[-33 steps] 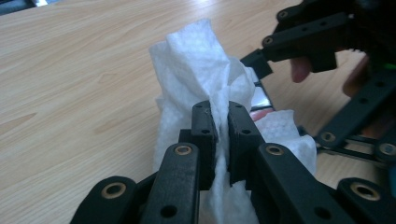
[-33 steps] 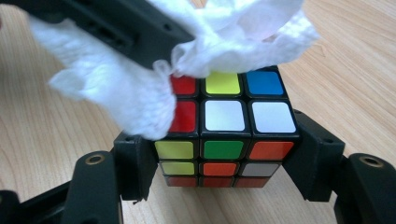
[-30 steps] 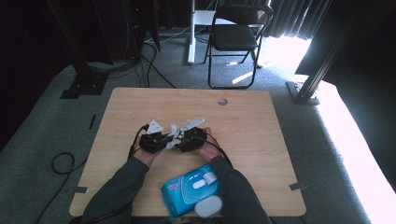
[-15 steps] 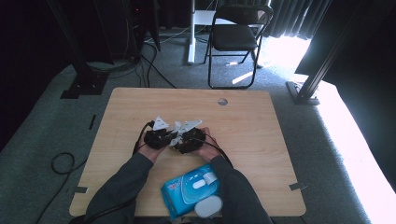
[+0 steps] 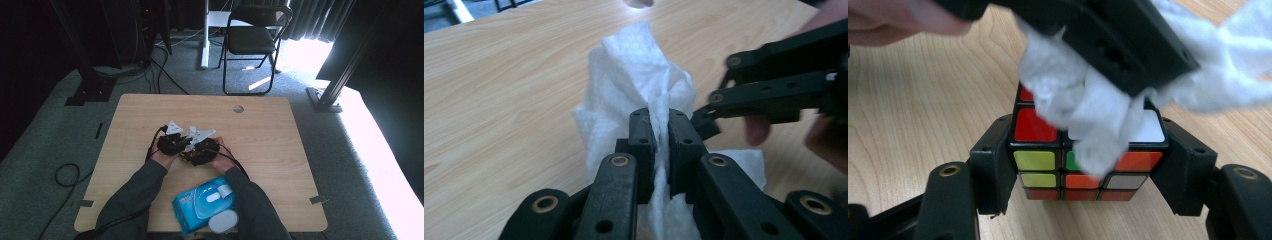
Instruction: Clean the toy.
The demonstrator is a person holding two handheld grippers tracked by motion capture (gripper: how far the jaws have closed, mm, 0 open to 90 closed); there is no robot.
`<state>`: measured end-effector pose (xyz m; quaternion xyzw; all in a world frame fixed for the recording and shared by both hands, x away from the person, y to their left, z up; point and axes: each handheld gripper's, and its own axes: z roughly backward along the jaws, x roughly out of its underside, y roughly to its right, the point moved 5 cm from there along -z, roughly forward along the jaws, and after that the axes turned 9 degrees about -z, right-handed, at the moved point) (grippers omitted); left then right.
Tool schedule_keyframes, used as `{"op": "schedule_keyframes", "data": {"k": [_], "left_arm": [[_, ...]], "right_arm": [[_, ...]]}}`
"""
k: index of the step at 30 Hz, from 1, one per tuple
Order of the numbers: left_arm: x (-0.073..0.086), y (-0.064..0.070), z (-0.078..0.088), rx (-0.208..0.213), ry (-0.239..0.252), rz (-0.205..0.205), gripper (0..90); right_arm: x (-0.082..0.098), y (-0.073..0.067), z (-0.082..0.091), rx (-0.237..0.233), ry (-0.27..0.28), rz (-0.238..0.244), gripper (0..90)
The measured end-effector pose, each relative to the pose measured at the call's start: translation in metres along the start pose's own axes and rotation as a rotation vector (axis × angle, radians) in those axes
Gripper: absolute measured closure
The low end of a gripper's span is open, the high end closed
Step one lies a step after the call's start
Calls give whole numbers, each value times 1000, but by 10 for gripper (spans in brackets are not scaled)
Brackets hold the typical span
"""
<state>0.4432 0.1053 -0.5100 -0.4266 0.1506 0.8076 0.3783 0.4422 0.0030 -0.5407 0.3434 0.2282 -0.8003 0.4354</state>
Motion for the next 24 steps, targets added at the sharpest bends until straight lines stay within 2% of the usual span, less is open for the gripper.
{"op": "schedule_keyframes", "data": {"k": [1, 11, 16, 21, 24], "left_arm": [[-2, 6, -1, 27, 11, -13, 836], [-1, 17, 2, 64, 27, -23, 835], [5, 22, 7, 74, 23, -51, 835], [11, 21, 15, 72, 24, -56, 835], [16, 13, 18, 61, 22, -43, 834]], "right_arm": [[0, 0, 0, 0, 0, 0, 343], [0, 2, 0, 3, 10, -12, 343], [1, 4, 0, 27, 8, -32, 343], [1, 4, 0, 41, 7, -33, 343], [2, 5, 1, 46, 7, -35, 343]]}}
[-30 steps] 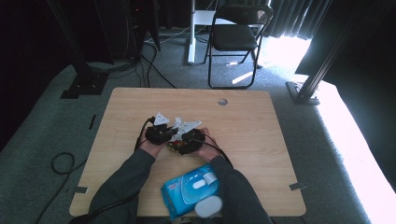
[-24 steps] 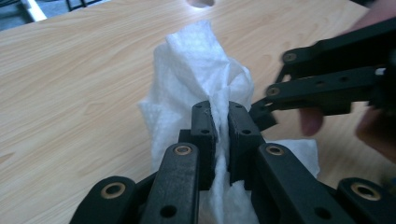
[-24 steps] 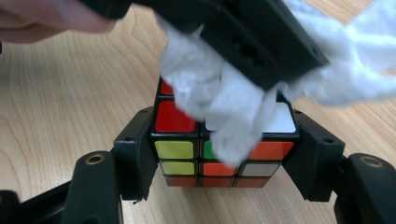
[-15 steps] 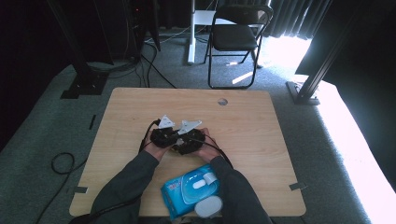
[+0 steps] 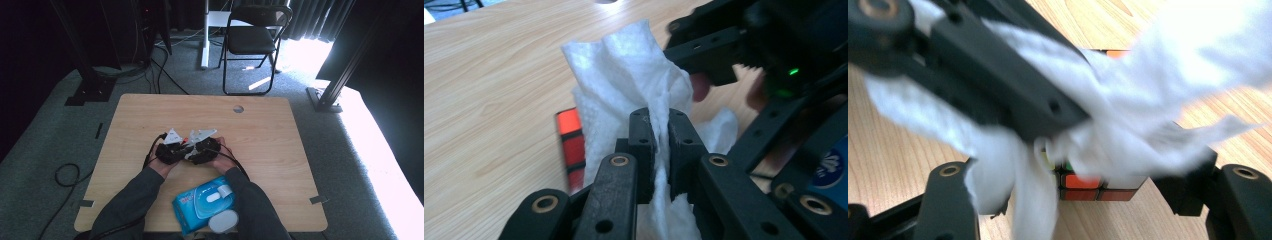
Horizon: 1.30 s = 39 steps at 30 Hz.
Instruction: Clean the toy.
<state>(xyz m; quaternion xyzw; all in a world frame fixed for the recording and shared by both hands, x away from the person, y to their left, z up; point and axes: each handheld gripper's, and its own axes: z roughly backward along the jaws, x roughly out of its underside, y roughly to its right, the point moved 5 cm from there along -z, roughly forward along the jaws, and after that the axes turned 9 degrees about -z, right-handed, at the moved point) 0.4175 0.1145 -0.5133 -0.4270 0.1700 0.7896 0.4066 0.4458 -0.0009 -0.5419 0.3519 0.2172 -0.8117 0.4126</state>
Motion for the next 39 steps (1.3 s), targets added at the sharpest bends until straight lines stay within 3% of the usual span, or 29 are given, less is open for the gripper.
{"op": "schedule_keyframes", "data": {"k": [4, 13, 26, 39], "left_arm": [[6, -12, 5, -27, 2, 34, 835], [9, -27, 12, -67, -2, 59, 837], [14, -36, 13, -79, -13, 87, 838], [21, -36, 7, -58, -23, 106, 838]], "right_arm": [[0, -1, 1, -7, 0, 7, 343], [-2, -3, 5, -27, 20, 28, 343], [-2, -6, 12, -40, 42, 53, 343], [-3, -5, 18, -57, 70, 36, 343]]}}
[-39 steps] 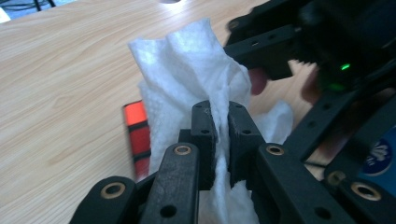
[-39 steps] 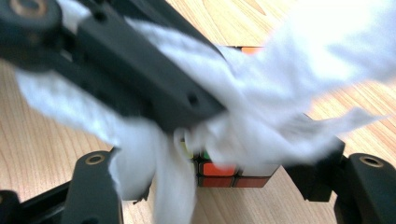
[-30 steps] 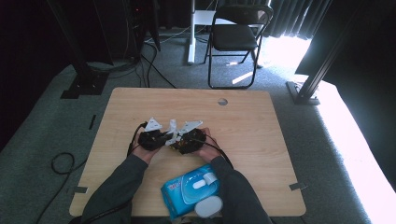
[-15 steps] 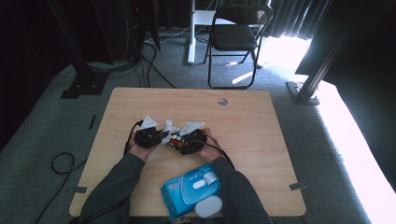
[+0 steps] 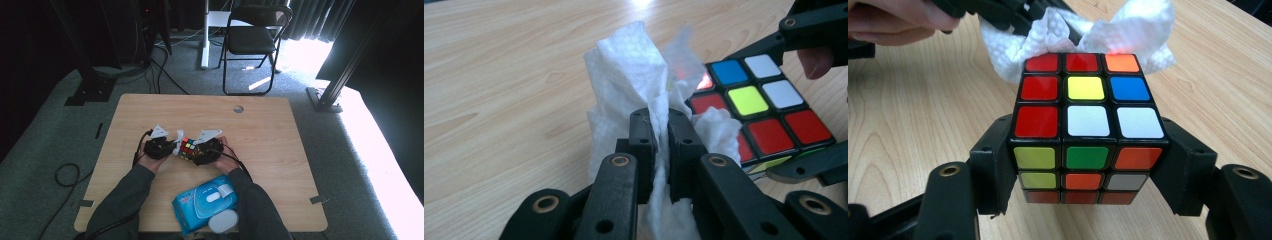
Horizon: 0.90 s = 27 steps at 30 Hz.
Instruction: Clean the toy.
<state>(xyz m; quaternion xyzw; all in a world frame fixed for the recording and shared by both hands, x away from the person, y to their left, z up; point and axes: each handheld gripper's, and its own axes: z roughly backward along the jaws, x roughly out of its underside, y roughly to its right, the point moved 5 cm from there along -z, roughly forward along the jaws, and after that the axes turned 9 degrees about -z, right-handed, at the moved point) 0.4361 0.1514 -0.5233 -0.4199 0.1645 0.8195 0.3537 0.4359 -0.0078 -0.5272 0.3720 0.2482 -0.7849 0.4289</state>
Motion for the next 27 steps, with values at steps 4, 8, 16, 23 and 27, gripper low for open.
{"op": "schedule_keyframes", "data": {"k": [4, 8, 16, 23, 27], "left_arm": [[2, 0, -1, 8, -3, 1, 838], [5, 1, -3, 10, -13, -1, 838], [15, 5, -9, 30, -35, 6, 838], [17, 6, -10, 32, -45, 4, 838], [20, 7, -10, 30, -55, 1, 838]], "right_arm": [[0, 0, 1, -4, 6, -3, 343], [-2, 1, 3, -8, 22, -11, 343], [-3, 5, 7, -4, 38, -27, 343], [-4, 6, 7, -4, 43, -33, 343], [-5, 6, 7, -3, 49, -35, 343]]}}
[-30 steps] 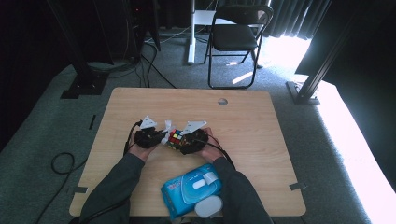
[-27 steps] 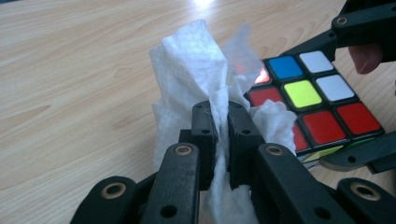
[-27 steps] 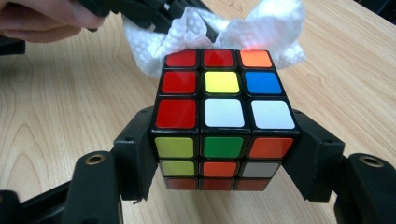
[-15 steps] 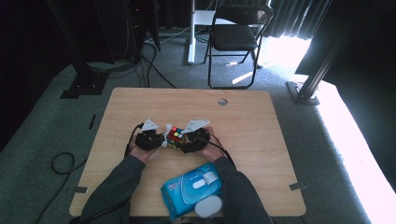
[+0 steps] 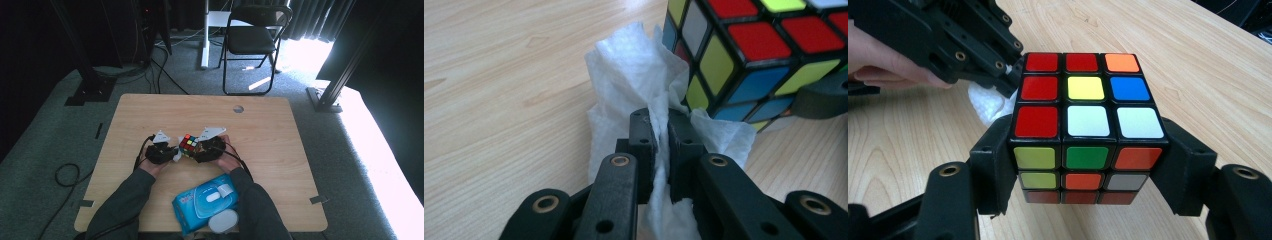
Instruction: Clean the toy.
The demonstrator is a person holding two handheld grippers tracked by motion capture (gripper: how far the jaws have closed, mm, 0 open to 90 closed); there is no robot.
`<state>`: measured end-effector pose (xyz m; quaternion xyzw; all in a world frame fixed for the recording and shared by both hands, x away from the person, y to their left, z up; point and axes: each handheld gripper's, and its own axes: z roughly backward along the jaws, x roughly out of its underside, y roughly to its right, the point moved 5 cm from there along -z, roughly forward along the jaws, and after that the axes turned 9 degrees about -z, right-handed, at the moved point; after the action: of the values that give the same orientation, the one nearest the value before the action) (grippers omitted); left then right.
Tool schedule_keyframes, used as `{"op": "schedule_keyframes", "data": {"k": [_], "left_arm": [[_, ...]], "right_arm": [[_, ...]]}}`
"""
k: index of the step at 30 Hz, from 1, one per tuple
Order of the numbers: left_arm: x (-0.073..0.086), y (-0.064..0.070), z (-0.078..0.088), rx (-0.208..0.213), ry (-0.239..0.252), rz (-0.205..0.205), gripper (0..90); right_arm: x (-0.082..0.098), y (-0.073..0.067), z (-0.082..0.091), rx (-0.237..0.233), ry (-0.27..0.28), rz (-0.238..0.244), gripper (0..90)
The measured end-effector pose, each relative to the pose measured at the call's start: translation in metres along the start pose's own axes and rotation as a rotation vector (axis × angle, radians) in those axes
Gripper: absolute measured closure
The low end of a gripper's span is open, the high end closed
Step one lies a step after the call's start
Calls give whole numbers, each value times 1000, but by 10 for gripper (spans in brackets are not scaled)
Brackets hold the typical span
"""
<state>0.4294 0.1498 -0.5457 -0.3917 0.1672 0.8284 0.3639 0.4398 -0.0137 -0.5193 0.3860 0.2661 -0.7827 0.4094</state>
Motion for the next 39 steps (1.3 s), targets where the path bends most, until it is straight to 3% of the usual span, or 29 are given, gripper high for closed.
{"op": "schedule_keyframes", "data": {"k": [10, 19, 39], "left_arm": [[5, 1, -4, -3, -18, -3, 838], [-4, -5, 6, 0, 32, 24, 838], [-28, -13, 20, 7, 99, 32, 839]], "right_arm": [[-1, 1, 1, -4, 3, -5, 343], [1, -4, -3, -17, -16, 11, 343], [4, -12, -9, -64, -48, 51, 343]]}}
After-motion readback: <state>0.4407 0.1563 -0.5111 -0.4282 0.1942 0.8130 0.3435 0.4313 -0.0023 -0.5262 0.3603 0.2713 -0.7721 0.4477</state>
